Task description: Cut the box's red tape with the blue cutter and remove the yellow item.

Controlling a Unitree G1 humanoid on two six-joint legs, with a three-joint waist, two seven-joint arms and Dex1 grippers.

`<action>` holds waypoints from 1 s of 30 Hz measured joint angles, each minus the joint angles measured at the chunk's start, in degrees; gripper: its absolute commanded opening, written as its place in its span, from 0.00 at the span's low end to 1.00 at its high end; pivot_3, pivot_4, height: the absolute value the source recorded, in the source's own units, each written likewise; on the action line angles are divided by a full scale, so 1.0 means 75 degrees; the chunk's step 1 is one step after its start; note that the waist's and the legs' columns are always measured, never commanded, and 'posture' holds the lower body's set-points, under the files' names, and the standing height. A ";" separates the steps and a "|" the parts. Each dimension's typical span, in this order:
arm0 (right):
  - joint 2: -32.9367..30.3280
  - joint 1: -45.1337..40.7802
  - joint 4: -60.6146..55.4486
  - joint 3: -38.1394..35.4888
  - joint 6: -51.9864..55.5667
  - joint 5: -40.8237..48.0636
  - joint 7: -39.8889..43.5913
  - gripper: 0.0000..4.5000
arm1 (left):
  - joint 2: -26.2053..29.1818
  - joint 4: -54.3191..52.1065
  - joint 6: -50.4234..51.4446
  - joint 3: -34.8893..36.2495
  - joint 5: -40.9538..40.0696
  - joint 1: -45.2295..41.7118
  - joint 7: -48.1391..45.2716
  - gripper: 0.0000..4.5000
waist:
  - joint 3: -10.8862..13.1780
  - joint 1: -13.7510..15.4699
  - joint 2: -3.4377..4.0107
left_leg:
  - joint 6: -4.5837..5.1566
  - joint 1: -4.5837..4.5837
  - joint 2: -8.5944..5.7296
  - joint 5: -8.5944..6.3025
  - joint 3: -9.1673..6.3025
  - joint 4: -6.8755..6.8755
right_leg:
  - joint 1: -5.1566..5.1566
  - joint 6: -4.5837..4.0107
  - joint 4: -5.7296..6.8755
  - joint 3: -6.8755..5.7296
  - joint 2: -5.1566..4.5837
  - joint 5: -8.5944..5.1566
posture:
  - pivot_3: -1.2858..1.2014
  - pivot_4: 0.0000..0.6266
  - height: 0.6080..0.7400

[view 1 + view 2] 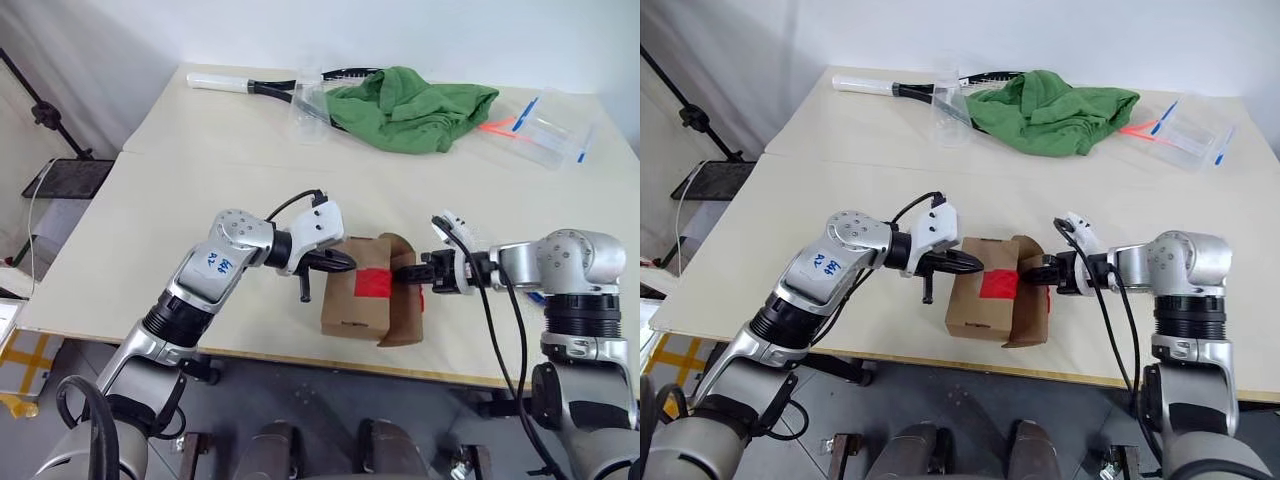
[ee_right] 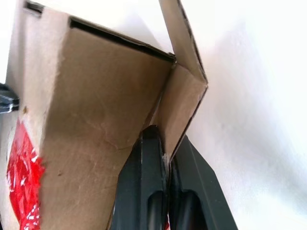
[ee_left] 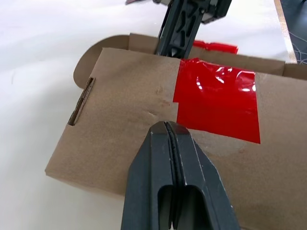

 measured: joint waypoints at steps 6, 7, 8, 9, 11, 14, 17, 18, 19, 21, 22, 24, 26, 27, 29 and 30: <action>-0.1062 -0.0726 -0.0078 0.0517 0.0000 0.2944 -0.2567 0.02 | -0.0094 0.0079 -0.0216 0.0173 0.0043 0.0029 0.0181 0.00 | 0.0008 0.0021 0.0013 | 0.0002 -0.0001 0.0002 0.0000 0.0002 0.0000 | 0.0002 0.0000 -0.0006 -0.0002 -0.0003 0.0000 | 0.52 0.24 1.00; -0.1135 -0.0864 -0.0063 0.0581 -0.0001 0.3352 -0.2997 0.02 | -0.0110 0.0127 -0.0236 0.0206 0.0050 0.0029 0.0197 0.00 | 0.0009 0.0022 0.0014 | 0.0002 -0.0001 0.0002 0.0000 0.0003 0.0000 | 0.0002 0.0000 -0.0008 -0.0003 -0.0003 0.0000 | 0.52 0.24 1.00; -0.1210 -0.0971 -0.0033 0.0648 -0.0001 0.3668 -0.3322 0.02 | -0.0121 0.0155 -0.0252 0.0236 0.0056 0.0032 0.0212 0.00 | 0.0009 0.0032 0.0014 | 0.0003 -0.0003 0.0003 0.0000 0.0002 0.0001 | 0.0002 0.0000 -0.0008 -0.0004 -0.0003 0.0000 | 0.52 0.24 1.00; -0.1350 -0.1152 0.0035 0.0792 -0.0001 0.4256 -0.3867 0.02 | -0.0153 0.0209 -0.0292 0.0263 0.0072 0.0036 0.0252 0.00 | 0.0009 0.0052 0.0014 | 0.0003 -0.0003 0.0003 0.0000 0.0002 0.0000 | 0.0002 0.0000 -0.0010 -0.0003 -0.0004 0.0000 | 0.52 0.24 1.00; -0.1488 -0.1381 0.0155 0.0929 -0.0001 0.4954 -0.4512 0.02 | -0.0175 0.0240 -0.0334 0.0306 0.0122 0.0056 0.0324 0.00 | 0.0009 0.0094 0.0014 | 0.0008 -0.0006 0.0003 -0.0001 0.0004 0.0002 | 0.0004 0.0000 -0.0016 -0.0005 -0.0005 0.0001 | 0.52 0.24 1.00; -0.1871 -0.1984 0.0250 0.1482 -0.0138 0.6449 -0.5674 0.02 | -0.0249 0.0414 -0.0376 0.0348 0.0270 0.0214 0.0564 0.00 | 0.0011 0.0146 0.0017 | 0.0018 -0.0015 0.0001 -0.0004 -0.0001 0.0006 | 0.0003 0.0000 -0.0022 -0.0010 -0.0011 0.0001 | 0.52 0.24 1.00; -0.2165 -0.2313 0.0198 0.2187 -0.0775 0.7968 -0.6934 0.02 | -0.0313 0.0648 -0.0376 0.0265 0.0325 0.0503 0.0622 0.00 | 0.0018 0.0122 0.0006 | 0.0022 -0.0033 0.0003 -0.0008 -0.0007 0.0006 | -0.0007 0.0000 -0.0034 -0.0019 -0.0009 0.0001 | 0.52 0.24 1.00; -0.2215 -0.2346 0.0167 0.2377 -0.0967 0.8250 -0.7240 0.02 | -0.0310 0.0693 -0.0380 0.0257 0.0345 0.0547 0.0630 0.00 | 0.0018 0.0119 0.0006 | 0.0022 -0.0037 0.0003 -0.0008 -0.0007 0.0005 | -0.0011 0.0000 -0.0035 -0.0022 -0.0009 0.0001 | 0.52 0.24 1.00; -0.2218 -0.2352 0.0145 0.2466 -0.1069 0.8388 -0.7425 0.02 | -0.0300 0.0728 -0.0385 0.0261 0.0367 0.0547 0.0637 0.00 | 0.0018 0.0122 0.0006 | 0.0022 -0.0043 0.0004 -0.0008 -0.0006 0.0004 | -0.0013 0.0000 -0.0036 -0.0025 -0.0008 0.0001 | 0.52 0.24 1.00; -0.2218 -0.2393 0.0086 0.2662 -0.1245 0.8488 -0.7731 0.02 | -0.0250 0.0735 -0.0417 0.0295 0.0379 0.0547 0.0639 0.00 | 0.0018 0.0123 0.0006 | 0.0023 -0.0050 0.0004 -0.0008 -0.0005 0.0004 | -0.0019 0.0000 -0.0035 -0.0027 -0.0007 0.0001 | 0.52 0.24 1.00; -0.2218 -0.2404 0.0031 0.2701 -0.1295 0.8509 -0.7857 0.02 | -0.0234 0.0735 -0.0442 0.0340 0.0376 0.0547 0.0637 0.00 | 0.0018 0.0125 0.0006 | 0.0024 -0.0055 0.0005 -0.0009 -0.0005 0.0004 | -0.0023 0.0000 -0.0035 -0.0029 -0.0008 0.0001 | 0.52 0.24 1.00; -0.2216 -0.2415 -0.0074 0.2748 -0.1350 0.8537 -0.8021 0.02 | -0.0225 0.0735 -0.0451 0.0462 0.0358 0.0546 0.0637 0.00 | 0.0018 0.0128 0.0006 | 0.0025 -0.0065 0.0005 -0.0009 -0.0006 0.0007 | -0.0030 0.0000 -0.0035 -0.0030 -0.0008 0.0002 | 0.52 0.24 1.00; -0.2215 -0.2415 -0.0104 0.2786 -0.1423 0.8547 -0.8078 0.02 | -0.0227 0.0736 -0.0445 0.0584 0.0307 0.0543 0.0629 0.00 | 0.0018 0.0128 0.0006 | 0.0025 -0.0077 0.0006 -0.0009 -0.0007 0.0012 | -0.0042 0.0001 -0.0034 -0.0033 -0.0008 0.0002 | 0.52 0.24 1.00; -0.2215 -0.2413 -0.0120 0.2836 -0.1488 0.8557 -0.8198 0.02 | -0.0242 0.0716 -0.0184 0.0835 -0.0079 0.0519 0.0466 0.00 | 0.0018 0.0123 0.0006 | 0.0025 -0.0094 0.0009 -0.0009 -0.0008 0.0018 | -0.0057 0.0001 -0.0030 -0.0033 -0.0006 0.0002 | 0.52 0.24 1.00; -0.2214 -0.2402 -0.0216 0.2873 -0.1613 0.8619 -0.8354 0.02 | -0.0182 0.0579 0.0422 0.1564 -0.0952 0.0321 0.0125 0.00 | 0.0018 0.0107 0.0006 | 0.0025 -0.0156 0.0018 -0.0008 -0.0009 0.0049 | -0.0117 -0.0003 -0.0002 -0.0033 0.0000 0.0004 | 0.52 0.24 1.00; -0.2210 -0.2384 -0.0244 0.2886 -0.1639 0.8644 -0.8386 0.02 | -0.0140 0.0518 0.0556 0.1802 -0.1159 0.0177 0.0070 0.00 | 0.0018 0.0105 0.0006 | 0.0025 -0.0154 0.0019 -0.0008 -0.0008 0.0049 | -0.0116 -0.0003 0.0001 -0.0033 0.0000 0.0004 | 0.52 0.24 1.00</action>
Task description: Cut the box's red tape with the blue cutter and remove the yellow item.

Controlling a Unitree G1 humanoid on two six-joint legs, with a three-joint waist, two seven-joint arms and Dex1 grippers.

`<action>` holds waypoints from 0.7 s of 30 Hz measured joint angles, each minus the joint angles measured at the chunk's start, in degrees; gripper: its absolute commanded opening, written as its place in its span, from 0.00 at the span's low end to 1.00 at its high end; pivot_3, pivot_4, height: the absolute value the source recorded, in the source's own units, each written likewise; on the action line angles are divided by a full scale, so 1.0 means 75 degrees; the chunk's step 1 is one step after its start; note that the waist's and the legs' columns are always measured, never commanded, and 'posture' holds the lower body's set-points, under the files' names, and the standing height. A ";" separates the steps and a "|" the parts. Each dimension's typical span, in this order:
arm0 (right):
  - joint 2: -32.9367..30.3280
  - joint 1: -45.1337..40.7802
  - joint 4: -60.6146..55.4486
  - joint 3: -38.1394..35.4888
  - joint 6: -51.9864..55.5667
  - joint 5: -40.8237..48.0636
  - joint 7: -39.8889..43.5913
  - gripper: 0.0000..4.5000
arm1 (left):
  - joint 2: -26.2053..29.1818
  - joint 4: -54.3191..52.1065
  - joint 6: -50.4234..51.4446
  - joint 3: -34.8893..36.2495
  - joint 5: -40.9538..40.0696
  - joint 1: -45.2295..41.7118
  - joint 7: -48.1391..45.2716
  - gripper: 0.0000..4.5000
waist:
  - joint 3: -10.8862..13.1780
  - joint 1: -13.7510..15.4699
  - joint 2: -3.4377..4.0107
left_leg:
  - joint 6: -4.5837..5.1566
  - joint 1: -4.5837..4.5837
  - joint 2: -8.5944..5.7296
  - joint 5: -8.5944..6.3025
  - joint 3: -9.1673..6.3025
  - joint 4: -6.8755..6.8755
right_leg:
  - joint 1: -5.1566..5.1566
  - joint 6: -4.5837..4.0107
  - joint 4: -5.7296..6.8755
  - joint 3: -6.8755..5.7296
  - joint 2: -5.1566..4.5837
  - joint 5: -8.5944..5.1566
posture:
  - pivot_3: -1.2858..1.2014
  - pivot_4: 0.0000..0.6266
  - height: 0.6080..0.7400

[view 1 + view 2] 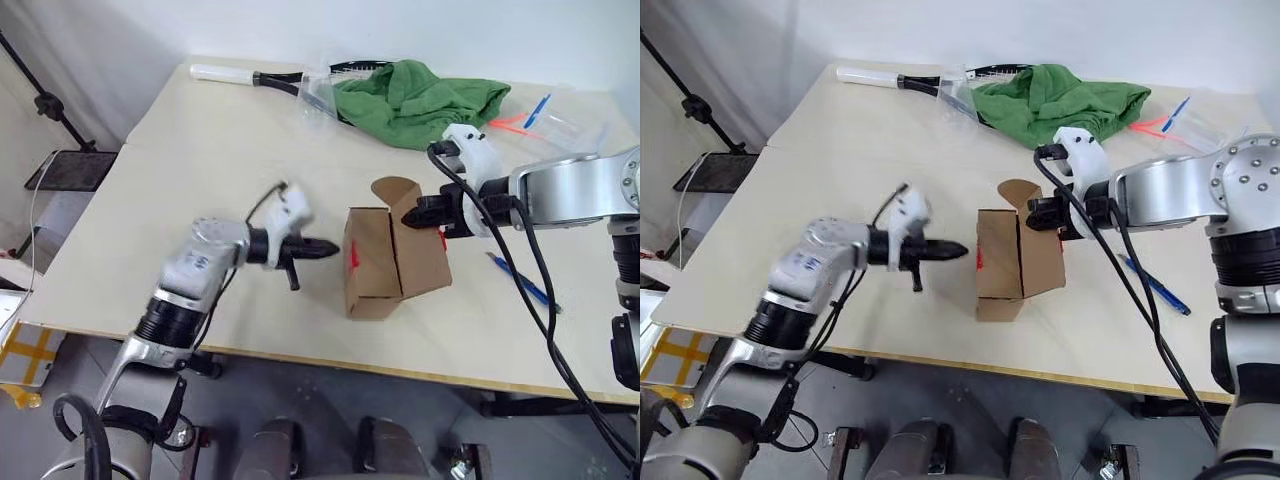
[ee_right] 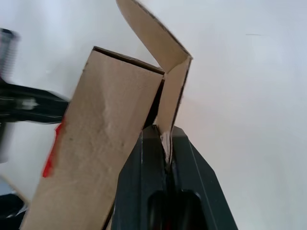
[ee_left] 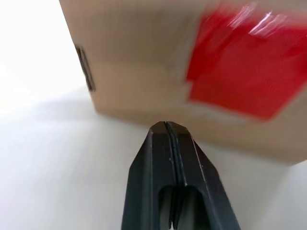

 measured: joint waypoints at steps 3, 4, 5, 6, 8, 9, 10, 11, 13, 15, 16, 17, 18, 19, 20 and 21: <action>0.0121 0.0005 -0.0041 0.0010 -0.0086 -0.0003 -0.0094 0.02 | -0.0056 0.0057 0.0208 0.0466 -0.0305 -0.0719 0.0099 0.00 | 0.0000 0.0015 -0.0001 | 0.0001 0.0005 -0.0001 0.0000 0.0006 0.0008 | 0.0011 0.0003 0.0004 -0.0004 0.0000 0.0002 | 0.52 0.24 1.00; 0.0177 0.0005 -0.0044 0.0022 -0.0126 -0.0006 -0.0128 0.02 | -0.0114 0.0055 0.0214 0.0521 -0.0361 -0.0894 0.0140 0.00 | 0.0000 0.0016 -0.0001 | 0.0002 0.0007 -0.0002 0.0000 0.0007 0.0008 | 0.0013 0.0005 0.0003 -0.0004 0.0000 0.0003 | 0.52 0.24 1.00; 0.0203 0.0005 -0.0045 0.0025 -0.0150 -0.0005 -0.0152 0.02 | -0.0205 0.0056 0.0212 0.0532 -0.0374 -0.1036 0.0185 0.00 | 0.0000 0.0016 0.0000 | 0.0003 0.0009 -0.0003 -0.0001 0.0007 0.0007 | 0.0014 0.0005 0.0003 -0.0002 -0.0001 0.0003 | 0.52 0.24 1.00; 0.0216 0.0005 -0.0066 0.0025 -0.0153 -0.0003 -0.0157 0.02 | -0.0293 0.0061 0.0179 0.0467 -0.0366 -0.1072 0.0209 0.00 | 0.0000 0.0007 -0.0001 | 0.0004 0.0010 -0.0002 -0.0001 0.0010 0.0004 | 0.0012 0.0005 0.0003 -0.0002 0.0000 0.0003 | 0.52 0.24 1.00; 0.0214 0.0010 -0.0095 0.0025 -0.0156 -0.0003 -0.0159 0.02 | -0.0349 0.0138 0.0119 0.0284 -0.0286 -0.1071 0.0241 0.00 | 0.0000 0.0004 -0.0001 | 0.0004 0.0008 0.0000 -0.0001 0.0011 0.0004 | 0.0007 0.0005 0.0003 -0.0002 0.0003 0.0003 | 0.52 0.24 1.00; 0.0211 0.0021 -0.0117 0.0025 -0.0163 -0.0005 -0.0175 0.02 | -0.0428 0.0283 -0.0036 0.0057 -0.0114 -0.1081 0.0269 0.00 | 0.0000 0.0005 -0.0001 | 0.0004 0.0009 0.0000 -0.0001 0.0013 0.0003 | 0.0007 0.0005 0.0006 -0.0002 0.0003 0.0003 | 0.52 0.24 1.00; 0.0211 0.0030 -0.0130 0.0025 -0.0168 -0.0005 -0.0181 0.02 | -0.0481 0.0382 -0.0131 -0.0087 -0.0013 -0.1085 0.0276 0.00 | 0.0000 0.0006 -0.0001 | 0.0004 0.0009 0.0001 -0.0001 0.0016 0.0003 | 0.0007 0.0005 0.0006 -0.0001 0.0004 0.0003 | 0.52 0.24 1.00; 0.0211 0.0040 -0.0143 0.0024 -0.0176 -0.0003 -0.0197 0.02 | -0.0540 0.0502 -0.0290 -0.0300 0.0167 -0.1089 0.0271 0.00 | 0.0000 0.0007 -0.0001 | 0.0004 0.0009 0.0001 -0.0001 0.0017 0.0004 | 0.0006 0.0005 0.0006 -0.0001 0.0004 0.0003 | 0.52 0.24 1.00; 0.0210 0.0062 -0.0215 0.0015 -0.0211 0.0000 -0.0252 0.02 | -0.0585 0.0833 -0.0756 -0.0933 0.0580 -0.1160 0.0073 0.00 | 0.0000 0.0010 -0.0001 | 0.0004 0.0008 0.0000 -0.0001 0.0020 0.0004 | 0.0005 0.0005 0.0005 0.0000 0.0004 0.0003 | 0.52 0.24 1.00; 0.0210 0.0110 -0.0289 0.0009 -0.0287 0.0004 -0.0281 0.02 | -0.0594 0.0947 -0.1034 -0.1258 0.0723 -0.1207 -0.0195 0.00 | 0.0000 0.0006 -0.0001 | 0.0005 0.0008 0.0001 -0.0002 0.0021 0.0004 | 0.0002 0.0005 0.0006 0.0003 0.0004 0.0003 | 0.52 0.24 1.00; 0.0210 0.0146 -0.0324 0.0002 -0.0327 0.0007 -0.0318 0.02 | -0.0559 0.0952 -0.1189 -0.1393 0.0807 -0.1279 -0.0398 0.00 | 0.0000 0.0001 -0.0001 | 0.0005 0.0008 0.0004 -0.0002 0.0021 0.0003 | 0.0002 0.0005 0.0005 0.0004 0.0005 0.0003 | 0.52 0.24 1.00; 0.0210 0.0161 -0.0352 -0.0005 -0.0340 0.0008 -0.0339 0.02 | -0.0507 0.0953 -0.1308 -0.1493 0.0870 -0.1336 -0.0536 0.00 | 0.0000 0.0000 0.0000 | 0.0004 0.0009 0.0005 -0.0001 0.0022 0.0003 | 0.0002 0.0004 0.0005 0.0004 0.0006 0.0003 | 0.52 0.24 1.00; 0.0210 0.0197 -0.0410 -0.0017 -0.0368 0.0007 -0.0381 0.02 | -0.0454 0.0960 -0.1488 -0.1607 0.0991 -0.1377 -0.0686 0.00 | -0.0001 0.0000 0.0000 | 0.0004 0.0010 0.0006 -0.0001 0.0022 0.0004 | 0.0003 0.0004 0.0007 0.0004 0.0007 0.0003 | 0.52 0.24 1.00; 0.0210 0.0226 -0.0470 -0.0022 -0.0412 0.0007 -0.0420 0.02 | -0.0406 0.0971 -0.1658 -0.1673 0.1099 -0.1382 -0.0766 0.00 | -0.0001 -0.0002 0.0000 | 0.0004 0.0010 0.0007 -0.0001 0.0022 0.0004 | 0.0003 0.0004 0.0006 0.0005 0.0007 0.0003 | 0.52 0.24 1.00; 0.0210 0.0260 -0.0498 -0.0033 -0.0463 0.0008 -0.0451 0.02 | -0.0358 0.0985 -0.1825 -0.1724 0.1173 -0.1392 -0.0804 0.00 | -0.0001 -0.0003 0.0000 | 0.0004 0.0010 0.0008 -0.0001 0.0022 0.0004 | 0.0003 0.0004 0.0006 0.0005 0.0007 0.0004 | 0.52 0.24 1.00; 0.0210 0.0303 -0.0538 -0.0058 -0.0494 0.0008 -0.0474 0.02 | -0.0327 0.1016 -0.1984 -0.1769 0.1262 -0.1415 -0.0850 0.00 | -0.0001 0.0001 0.0000 | 0.0005 0.0011 0.0007 -0.0002 0.0022 0.0004 | 0.0004 0.0003 0.0006 0.0006 0.0007 0.0004 | 0.52 0.24 1.00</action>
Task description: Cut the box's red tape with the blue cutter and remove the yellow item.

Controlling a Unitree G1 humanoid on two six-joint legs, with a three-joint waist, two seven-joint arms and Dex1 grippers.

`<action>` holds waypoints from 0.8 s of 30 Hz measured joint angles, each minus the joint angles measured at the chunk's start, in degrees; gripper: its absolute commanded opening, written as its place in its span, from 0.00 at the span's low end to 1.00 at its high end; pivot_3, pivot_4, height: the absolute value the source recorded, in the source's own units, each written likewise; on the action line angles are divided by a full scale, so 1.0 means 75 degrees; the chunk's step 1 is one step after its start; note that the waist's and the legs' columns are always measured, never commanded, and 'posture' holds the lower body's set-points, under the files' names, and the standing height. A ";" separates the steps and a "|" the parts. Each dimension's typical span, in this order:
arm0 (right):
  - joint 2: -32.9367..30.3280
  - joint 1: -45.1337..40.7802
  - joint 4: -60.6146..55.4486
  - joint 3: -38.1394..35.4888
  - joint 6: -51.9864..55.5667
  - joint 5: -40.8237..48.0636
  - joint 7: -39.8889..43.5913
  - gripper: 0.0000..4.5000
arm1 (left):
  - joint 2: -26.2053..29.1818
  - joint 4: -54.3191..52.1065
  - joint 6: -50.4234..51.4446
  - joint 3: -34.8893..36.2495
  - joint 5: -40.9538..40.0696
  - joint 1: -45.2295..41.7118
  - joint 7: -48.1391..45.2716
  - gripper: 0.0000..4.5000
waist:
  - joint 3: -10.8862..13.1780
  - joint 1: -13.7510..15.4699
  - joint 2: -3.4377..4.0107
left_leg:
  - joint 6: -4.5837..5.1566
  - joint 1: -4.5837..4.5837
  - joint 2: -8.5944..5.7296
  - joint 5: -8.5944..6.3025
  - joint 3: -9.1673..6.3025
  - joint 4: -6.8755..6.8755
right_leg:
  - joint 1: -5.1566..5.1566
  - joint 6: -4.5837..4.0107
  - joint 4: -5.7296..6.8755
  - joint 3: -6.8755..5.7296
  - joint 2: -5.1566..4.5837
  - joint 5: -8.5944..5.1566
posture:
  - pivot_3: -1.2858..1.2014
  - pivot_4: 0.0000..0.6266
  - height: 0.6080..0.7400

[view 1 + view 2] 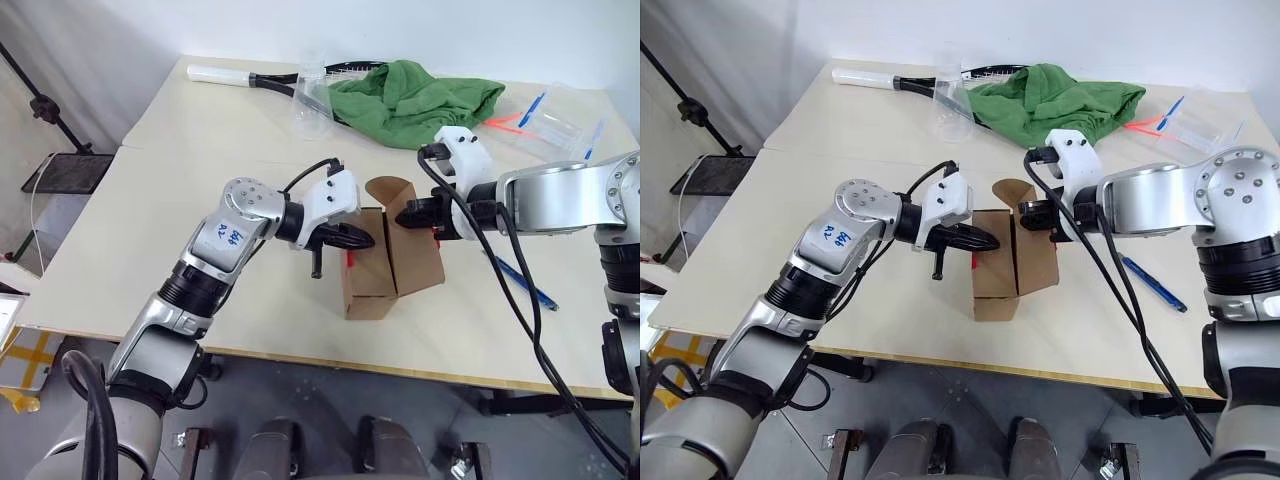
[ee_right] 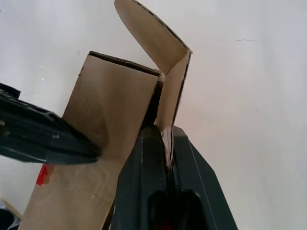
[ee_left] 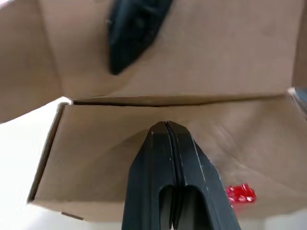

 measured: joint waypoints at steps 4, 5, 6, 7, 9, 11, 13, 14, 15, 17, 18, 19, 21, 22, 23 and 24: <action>0.0000 0.0099 -0.0143 -0.0057 -0.0107 -0.0003 -0.0024 0.02 | 0.0217 0.0093 -0.0505 -0.0118 0.0204 -0.0068 -0.0271 0.00 | -0.0001 -0.0016 0.0001 | 0.0000 0.0003 0.0002 0.0000 0.0000 0.0000 | 0.0001 -0.0001 0.0000 0.0001 0.0001 0.0000 | 0.52 0.24 1.00; -0.0002 0.0103 -0.0174 -0.0073 -0.0120 -0.0003 -0.0023 0.02 | 0.0314 0.0085 -0.0600 -0.0135 0.0235 -0.0068 -0.0334 0.00 | -0.0001 -0.0033 0.0001 | 0.0000 0.0004 0.0005 0.0000 0.0000 -0.0001 | 0.0001 -0.0001 0.0000 0.0001 0.0003 0.0000 | 0.52 0.24 1.00; -0.0053 0.0115 -0.0224 -0.0107 -0.0117 -0.0001 0.0004 0.02 | 0.0500 0.0022 -0.0770 -0.0189 0.0352 -0.0037 -0.0400 0.00 | -0.0002 -0.0056 0.0003 | 0.0000 0.0006 0.0008 0.0000 0.0000 -0.0002 | 0.0001 -0.0001 0.0001 0.0001 0.0004 0.0000 | 0.52 0.24 1.00; -0.0168 0.0136 -0.0255 -0.0144 -0.0105 -0.0002 0.0028 0.02 | 0.0662 -0.0091 -0.0882 -0.0223 0.0428 0.0024 -0.0432 0.00 | -0.0003 -0.0068 0.0005 | 0.0000 0.0009 0.0008 0.0000 0.0000 -0.0003 | 0.0003 -0.0002 0.0001 0.0002 0.0003 0.0001 | 0.52 0.24 1.00; -0.0492 0.0177 -0.0255 -0.0182 -0.0016 -0.0021 0.0081 0.02 | 0.0942 -0.0266 -0.0948 -0.0191 0.0457 0.0220 -0.0476 0.00 | -0.0007 -0.0095 0.0006 | 0.0000 0.0017 0.0010 0.0000 0.0000 -0.0003 | 0.0012 -0.0004 0.0000 0.0003 0.0003 0.0002 | 0.52 0.24 1.00; -0.0755 0.0220 -0.0214 -0.0164 0.0111 -0.0069 0.0165 0.02 | 0.1200 -0.0564 -0.0815 -0.0067 0.0461 0.0482 -0.0472 0.00 | -0.0007 -0.0122 0.0007 | 0.0000 0.0019 0.0011 0.0000 0.0000 -0.0001 | 0.0013 -0.0006 -0.0001 0.0006 0.0001 0.0003 | 0.52 0.24 1.00; -0.0957 0.0241 -0.0119 -0.0140 0.0239 -0.0083 0.0247 0.02 | 0.1378 -0.0830 -0.0657 0.0025 0.0467 0.0697 -0.0447 0.00 | -0.0009 -0.0137 0.0011 | 0.0000 0.0020 0.0012 0.0000 -0.0002 -0.0001 | 0.0015 -0.0007 -0.0001 0.0006 0.0000 0.0003 | 0.52 0.24 1.00; -0.1018 0.0240 -0.0050 -0.0117 0.0280 -0.0088 0.0270 0.02 | 0.1438 -0.0923 -0.0562 0.0049 0.0482 0.0755 -0.0429 0.00 | -0.0009 -0.0133 0.0011 | 0.0000 0.0019 0.0011 0.0000 -0.0002 0.0000 | 0.0015 -0.0007 -0.0004 0.0006 -0.0001 0.0003 | 0.52 0.24 1.00; -0.1083 0.0241 0.0007 -0.0071 0.0332 -0.0094 0.0284 0.02 | 0.1500 -0.1012 -0.0481 0.0063 0.0532 0.0819 -0.0416 0.00 | -0.0009 -0.0114 0.0011 | 0.0000 0.0019 0.0010 0.0000 -0.0004 0.0002 | 0.0018 -0.0008 -0.0005 0.0004 -0.0002 0.0004 | 0.52 0.24 1.00; -0.1136 0.0277 0.0089 0.0036 0.0342 -0.0111 0.0286 0.02 | 0.1560 -0.1079 -0.0302 0.0105 0.0620 0.0954 -0.0387 0.00 | -0.0011 -0.0042 0.0013 | 0.0004 0.0021 0.0006 -0.0002 -0.0004 0.0004 | 0.0024 -0.0008 -0.0010 0.0005 -0.0005 0.0005 | 0.52 0.24 1.00; -0.1149 0.0405 0.0107 0.0052 0.0338 -0.0116 0.0284 0.02 | 0.1560 -0.1109 -0.0193 0.0132 0.0680 0.1057 -0.0335 0.00 | -0.0011 0.0015 0.0013 | 0.0005 0.0023 0.0005 -0.0003 -0.0007 0.0006 | 0.0029 -0.0009 -0.0011 0.0002 -0.0005 0.0005 | 0.52 0.24 1.00; -0.1145 0.0537 0.0124 0.0129 0.0336 -0.0121 0.0284 0.02 | 0.1575 -0.1093 -0.0062 0.0120 0.0797 0.1170 -0.0262 0.00 | -0.0011 0.0049 0.0013 | 0.0006 0.0022 0.0002 -0.0004 -0.0012 0.0009 | 0.0034 -0.0009 -0.0015 -0.0001 -0.0006 0.0006 | 0.52 0.24 1.00; -0.1059 0.0823 0.0140 0.0269 0.0326 -0.0123 0.0283 0.02 | 0.1499 -0.0937 0.0126 -0.0049 0.0959 0.1482 -0.0144 0.00 | -0.0010 0.0080 0.0012 | 0.0017 0.0006 -0.0009 -0.0005 -0.0014 0.0012 | 0.0026 -0.0004 -0.0016 -0.0001 -0.0013 0.0009 | 0.52 0.24 1.00; -0.1013 0.0964 0.0148 0.0371 0.0320 -0.0149 0.0267 0.02 | 0.1380 -0.0913 0.0157 -0.0073 0.1020 0.1582 -0.0076 0.00 | -0.0006 0.0091 0.0005 | 0.0020 -0.0007 -0.0013 -0.0005 -0.0015 0.0015 | 0.0016 -0.0002 -0.0014 0.0000 -0.0014 0.0011 | 0.52 0.24 1.00; -0.0925 0.1133 0.0183 0.0464 0.0300 -0.0184 0.0234 0.02 | 0.1320 -0.0917 0.0174 -0.0051 0.1052 0.1563 -0.0041 0.00 | -0.0005 0.0114 0.0003 | 0.0021 -0.0015 -0.0015 -0.0006 -0.0020 0.0018 | 0.0012 -0.0003 -0.0018 -0.0004 -0.0015 0.0016 | 0.52 0.24 1.00; -0.0829 0.1195 0.0190 0.0501 0.0276 -0.0183 0.0226 0.02 | 0.1299 -0.0918 0.0193 -0.0049 0.1062 0.1554 -0.0014 0.00 | -0.0005 0.0116 0.0006 | 0.0023 -0.0013 -0.0020 -0.0007 -0.0017 0.0016 | 0.0012 -0.0004 -0.0016 -0.0003 -0.0019 0.0017 | 0.52 0.24 1.00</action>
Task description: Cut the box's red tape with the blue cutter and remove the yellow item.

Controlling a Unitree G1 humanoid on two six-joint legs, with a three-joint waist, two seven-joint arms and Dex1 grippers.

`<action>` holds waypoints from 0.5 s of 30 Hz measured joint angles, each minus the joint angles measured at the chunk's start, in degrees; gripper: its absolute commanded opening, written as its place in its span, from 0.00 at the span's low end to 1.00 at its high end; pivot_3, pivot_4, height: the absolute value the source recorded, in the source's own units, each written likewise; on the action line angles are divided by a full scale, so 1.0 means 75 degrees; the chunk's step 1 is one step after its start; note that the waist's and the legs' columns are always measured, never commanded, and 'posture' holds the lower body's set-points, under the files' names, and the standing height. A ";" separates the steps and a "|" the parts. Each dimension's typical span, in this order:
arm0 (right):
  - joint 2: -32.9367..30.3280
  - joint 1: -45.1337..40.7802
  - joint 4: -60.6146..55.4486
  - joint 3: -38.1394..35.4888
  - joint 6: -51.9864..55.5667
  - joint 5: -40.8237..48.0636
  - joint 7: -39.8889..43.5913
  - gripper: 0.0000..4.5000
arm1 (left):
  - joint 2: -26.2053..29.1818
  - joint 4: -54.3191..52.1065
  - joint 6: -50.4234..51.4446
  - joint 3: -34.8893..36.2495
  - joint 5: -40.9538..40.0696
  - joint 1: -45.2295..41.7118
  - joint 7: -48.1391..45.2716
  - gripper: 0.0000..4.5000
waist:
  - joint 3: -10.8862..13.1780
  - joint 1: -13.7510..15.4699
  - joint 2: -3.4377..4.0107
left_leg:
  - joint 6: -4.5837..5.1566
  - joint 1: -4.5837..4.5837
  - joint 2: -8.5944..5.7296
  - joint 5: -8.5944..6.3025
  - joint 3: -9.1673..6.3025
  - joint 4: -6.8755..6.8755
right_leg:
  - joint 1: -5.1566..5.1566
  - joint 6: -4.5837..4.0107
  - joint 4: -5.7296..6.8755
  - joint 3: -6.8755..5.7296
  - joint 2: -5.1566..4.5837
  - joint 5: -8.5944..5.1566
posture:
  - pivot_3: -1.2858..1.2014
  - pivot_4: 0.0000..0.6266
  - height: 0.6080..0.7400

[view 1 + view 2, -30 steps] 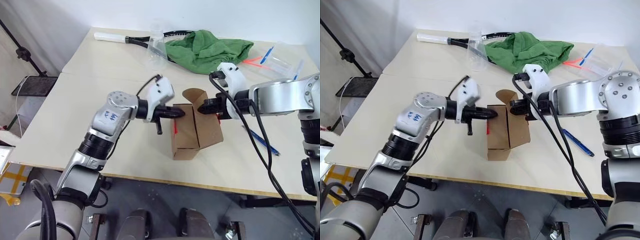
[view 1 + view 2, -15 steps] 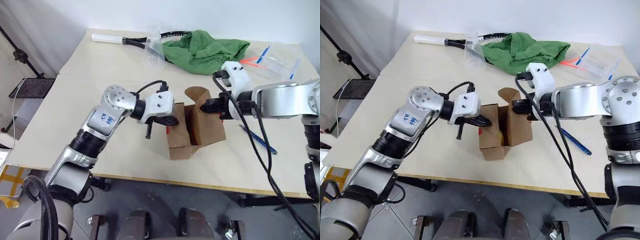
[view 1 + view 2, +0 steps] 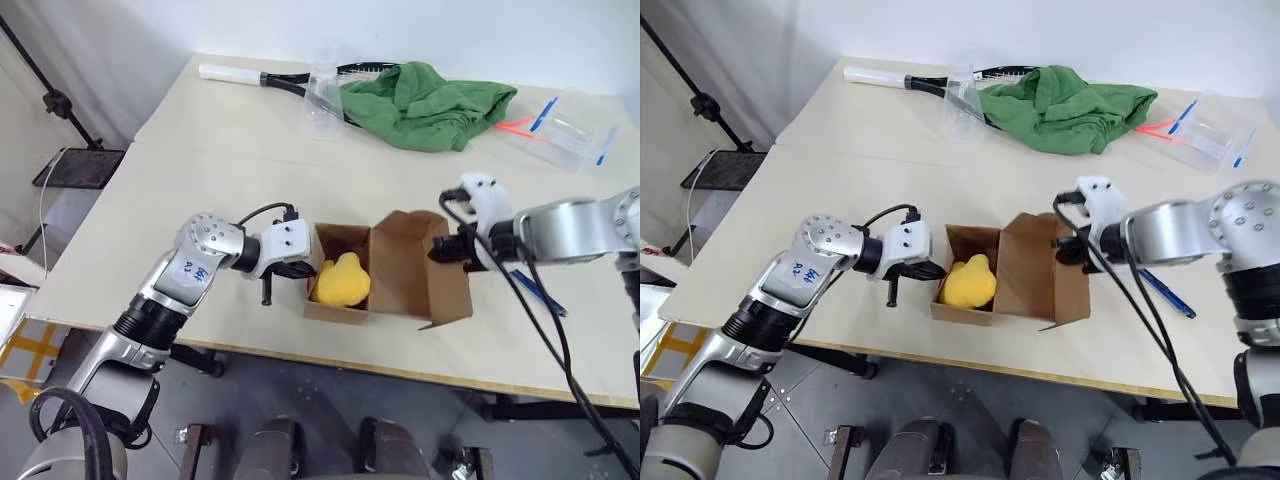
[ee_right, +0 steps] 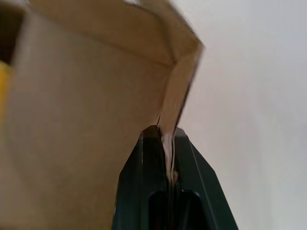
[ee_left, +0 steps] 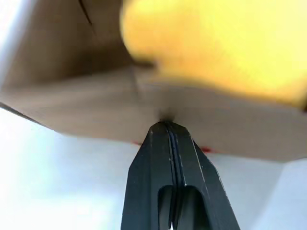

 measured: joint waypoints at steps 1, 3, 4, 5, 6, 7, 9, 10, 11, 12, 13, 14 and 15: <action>0.0113 0.0086 -0.0012 0.0011 -0.0101 0.0006 -0.0012 0.02 | -0.0080 0.0000 0.0032 -0.0009 0.0017 -0.0004 0.0047 0.00 | 0.0001 0.0000 0.0001 | 0.0001 -0.0001 -0.0003 0.0000 0.0001 -0.0002 | -0.0001 0.0000 -0.0002 -0.0001 -0.0001 0.0000 | 0.52 0.24 1.00; 0.0209 0.0163 -0.0055 0.0070 -0.0256 0.0006 -0.0094 0.02 | -0.0262 0.0009 0.0046 -0.0047 0.0056 -0.0003 0.0105 0.00 | 0.0001 0.0002 0.0000 | 0.0001 -0.0005 -0.0003 0.0000 0.0000 -0.0003 | -0.0003 0.0002 -0.0003 -0.0008 0.0000 0.0001 | 0.52 0.24 1.00; 0.0250 0.0177 -0.0093 0.0070 -0.0319 0.0006 -0.0115 0.02 | -0.0339 0.0029 0.0044 -0.0060 0.0069 -0.0003 0.0121 0.00 | 0.0001 -0.0006 0.0000 | 0.0001 -0.0004 -0.0002 0.0000 0.0001 -0.0003 | -0.0004 0.0002 -0.0004 -0.0010 0.0000 0.0001 | 0.52 0.24 1.00; 0.0281 0.0206 -0.0137 0.0070 -0.0386 0.0014 -0.0126 0.02 | -0.0364 0.0067 0.0040 -0.0065 0.0089 -0.0003 0.0135 0.00 | 0.0001 -0.0033 0.0001 | 0.0001 -0.0004 0.0001 0.0000 0.0002 -0.0005 | -0.0004 0.0002 -0.0005 -0.0012 0.0002 0.0001 | 0.52 0.24 1.00; 0.0292 0.0226 -0.0151 0.0070 -0.0437 0.0015 -0.0132 0.02 | -0.0363 0.0121 0.0040 -0.0064 0.0110 -0.0004 0.0145 0.00 | 0.0001 -0.0054 0.0001 | 0.0001 -0.0003 0.0003 0.0000 0.0004 -0.0006 | -0.0004 0.0002 -0.0004 -0.0013 0.0003 0.0001 | 0.52 0.24 1.00; 0.0295 0.0254 -0.0176 0.0068 -0.0472 0.0012 -0.0133 0.02 | -0.0366 0.0192 0.0041 -0.0063 0.0130 -0.0003 0.0155 0.00 | 0.0001 -0.0073 0.0001 | 0.0000 -0.0002 0.0005 0.0000 0.0007 -0.0007 | -0.0004 0.0002 -0.0004 -0.0013 0.0005 0.0001 | 0.52 0.24 1.00; 0.0331 0.0404 -0.0329 0.0021 -0.0577 -0.0189 -0.0093 0.02 | -0.0381 0.0260 0.0046 -0.0063 0.0160 -0.0003 0.0160 0.00 | 0.0001 -0.0092 0.0000 | 0.0000 -0.0001 0.0010 0.0000 0.0009 -0.0007 | -0.0006 0.0002 -0.0004 -0.0014 0.0008 0.0001 | 0.52 0.24 1.00; 0.0365 0.0462 -0.0439 -0.0011 -0.0590 -0.0478 0.0002 0.02 | -0.0383 0.0260 0.0046 -0.0063 0.0175 -0.0003 0.0158 0.00 | 0.0001 -0.0095 0.0001 | 0.0000 -0.0002 0.0010 0.0000 0.0016 -0.0008 | -0.0011 0.0002 -0.0002 -0.0010 0.0007 0.0001 | 0.52 0.24 1.00; 0.0381 0.0473 -0.0505 -0.0030 -0.0590 -0.0714 0.0127 0.02 | -0.0384 0.0261 0.0047 -0.0063 0.0193 -0.0004 0.0157 0.00 | 0.0001 -0.0096 0.0001 | 0.0000 -0.0002 0.0011 0.0000 0.0016 -0.0008 | -0.0012 0.0002 -0.0002 -0.0010 0.0008 0.0001 | 0.52 0.24 1.00; 0.0381 0.0485 -0.0659 -0.0072 -0.0586 -0.1137 0.0354 0.02 | -0.0389 0.0261 0.0054 -0.0064 0.0216 -0.0004 0.0157 0.00 | 0.0001 -0.0095 0.0001 | 0.0000 -0.0002 0.0011 0.0000 0.0016 -0.0008 | -0.0013 0.0002 -0.0001 -0.0009 0.0008 0.0001 | 0.52 0.24 1.00; 0.0381 0.0488 -0.0806 -0.0124 -0.0582 -0.1531 0.0622 0.02 | -0.0389 0.0261 0.0071 -0.0063 0.0227 -0.0004 0.0149 0.00 | 0.0001 -0.0095 0.0001 | 0.0000 -0.0002 0.0012 0.0000 0.0016 -0.0008 | -0.0014 0.0002 -0.0001 -0.0009 0.0009 0.0001 | 0.52 0.24 1.00; 0.0381 0.0488 -0.0919 -0.0171 -0.0570 -0.1873 0.0912 0.11 | -0.0389 0.0261 0.0106 -0.0064 0.0237 -0.0007 0.0126 0.00 | 0.0001 -0.0095 0.0001 | 0.0000 -0.0001 0.0012 0.0000 0.0016 -0.0008 | -0.0013 0.0002 0.0000 -0.0008 0.0010 0.0001 | 0.52 0.24 1.00; 0.0381 0.0490 -0.1008 -0.0216 -0.0544 -0.2156 0.1173 0.16 | -0.0388 0.0261 0.0146 -0.0069 0.0246 -0.0007 0.0088 0.00 | 0.0001 -0.0095 0.0001 | 0.0000 -0.0002 0.0012 0.0000 0.0017 -0.0007 | -0.0014 0.0002 0.0000 -0.0008 0.0010 0.0001 | 0.52 0.24 1.00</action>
